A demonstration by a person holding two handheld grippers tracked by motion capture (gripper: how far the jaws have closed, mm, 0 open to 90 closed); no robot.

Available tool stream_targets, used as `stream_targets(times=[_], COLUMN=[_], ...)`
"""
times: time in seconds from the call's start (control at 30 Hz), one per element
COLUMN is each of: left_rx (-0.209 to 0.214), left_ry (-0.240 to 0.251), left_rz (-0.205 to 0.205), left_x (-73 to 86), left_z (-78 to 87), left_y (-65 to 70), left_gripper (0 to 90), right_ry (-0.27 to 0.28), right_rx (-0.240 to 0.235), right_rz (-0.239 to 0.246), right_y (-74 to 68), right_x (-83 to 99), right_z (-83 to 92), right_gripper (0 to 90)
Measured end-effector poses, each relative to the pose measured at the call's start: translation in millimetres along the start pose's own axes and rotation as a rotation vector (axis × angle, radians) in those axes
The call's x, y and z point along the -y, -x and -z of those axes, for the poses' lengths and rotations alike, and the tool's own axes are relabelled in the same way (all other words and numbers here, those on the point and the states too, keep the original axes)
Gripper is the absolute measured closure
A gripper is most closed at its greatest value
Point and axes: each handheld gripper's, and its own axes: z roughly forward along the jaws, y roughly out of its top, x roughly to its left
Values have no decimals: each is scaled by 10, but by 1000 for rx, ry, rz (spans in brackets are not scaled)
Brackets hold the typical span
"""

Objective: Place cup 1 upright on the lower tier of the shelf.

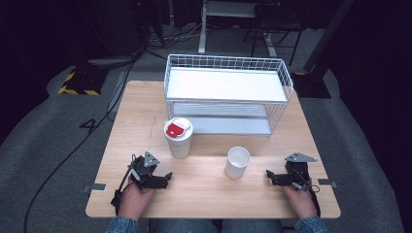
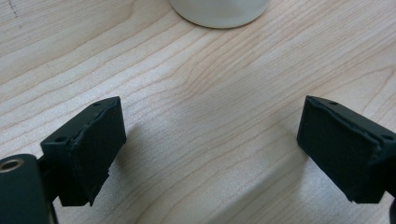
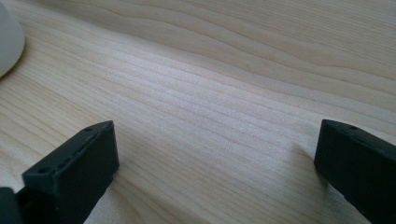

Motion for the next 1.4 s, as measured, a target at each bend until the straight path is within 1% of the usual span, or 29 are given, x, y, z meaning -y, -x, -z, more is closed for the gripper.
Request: stream_targets(times=[0.67,1.07,1.13,1.2,1.23,1.27,1.3,1.33,1.4], left_rx=[-2,-2,-2,0,-2,-2,-2,-2,-2], left_ry=[-2,0,-1,-1,-1,-1,-1,0,-1], left_rz=[3,4,3,6,3,3,4,3,3], left_x=[-20,-21,-21,-20,-21,-21,-21,-21,-21], left_z=[-21,-24,-24,-24,-24,-24,-24,-24,-24], left_y=[4,4,3,5,3,3,3,3,3], left_gripper=[69,69,68,68,69,69,69,69,68], right_ry=[-1,0,8,12,29,29,38,53,60], right_rx=[-3,-2,2,-4,-11,-11,-16,-37,-42], right_rz=[1,-9,-7,-2,4,4,9,8,8], right_y=[3,9,14,18,14,14,11,-2,-11], right_x=[-1,-2,-6,-17,-37,-37,-48,-75,-85], right_z=[0,7,27,53,95,95,116,162,178], right_gripper=[0,0,0,0,0,0,0,0,0])
